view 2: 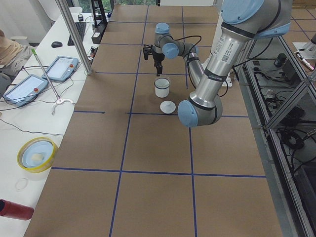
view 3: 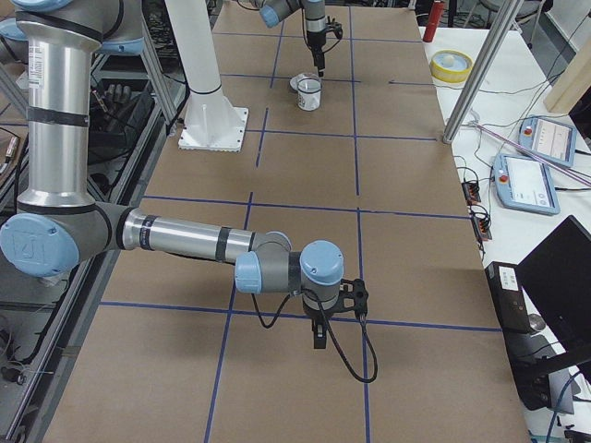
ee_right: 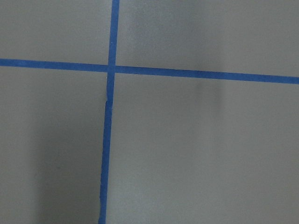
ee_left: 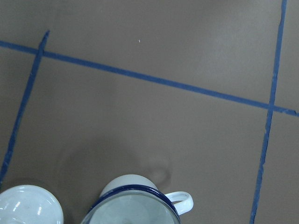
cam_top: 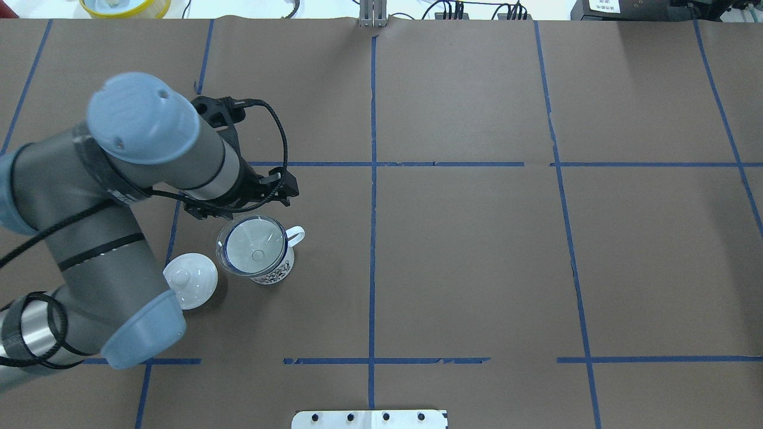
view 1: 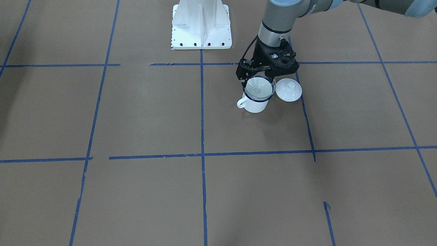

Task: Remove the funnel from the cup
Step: 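Reach the left gripper down to the glass funnel in the white mug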

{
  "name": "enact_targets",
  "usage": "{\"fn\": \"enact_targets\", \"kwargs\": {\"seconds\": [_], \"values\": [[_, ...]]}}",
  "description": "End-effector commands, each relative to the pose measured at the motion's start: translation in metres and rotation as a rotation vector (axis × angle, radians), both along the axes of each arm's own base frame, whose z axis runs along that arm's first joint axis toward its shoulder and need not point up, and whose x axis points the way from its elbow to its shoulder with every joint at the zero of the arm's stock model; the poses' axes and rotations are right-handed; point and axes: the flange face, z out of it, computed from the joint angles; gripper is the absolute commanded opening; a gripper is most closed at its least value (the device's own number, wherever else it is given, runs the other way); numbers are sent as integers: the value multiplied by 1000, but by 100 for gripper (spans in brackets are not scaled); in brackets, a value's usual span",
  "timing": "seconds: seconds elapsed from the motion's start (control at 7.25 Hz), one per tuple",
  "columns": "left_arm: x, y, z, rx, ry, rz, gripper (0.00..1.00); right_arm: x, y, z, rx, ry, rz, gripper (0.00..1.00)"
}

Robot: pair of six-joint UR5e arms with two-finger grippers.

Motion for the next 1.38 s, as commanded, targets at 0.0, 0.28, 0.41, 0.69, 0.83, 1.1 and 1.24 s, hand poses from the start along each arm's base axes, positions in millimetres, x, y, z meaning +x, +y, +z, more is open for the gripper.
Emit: {"fn": "enact_targets", "kwargs": {"seconds": [0.0, 0.28, 0.41, 0.69, 0.83, 1.1, 1.24], "values": [[38, 4, 15, -6, -55, 11, 94, 0, 0, 0, 0, 0, 0, 100], [58, 17, 17, -7, -59, 46, 85, 0, 0, -1, 2, 0, 0, 100], [59, 17, 15, -6, -56, 47, 77, 0, 0, 0, 0, 0, 0, 100], [58, 18, 15, -4, -54, 50, 38, 0, 0, -1, 2, 0, 0, 100], [56, 19, 12, 0, -49, 49, 0, 0, 0, 0, 0, 0, 0, 100], [53, 20, 9, 7, -45, 51, 0, 0, 0, 0, 0, 0, 0, 100], [51, 21, 7, 10, -43, 51, 0, 0, 0, 0, 0, 0, 0, 100]]}}
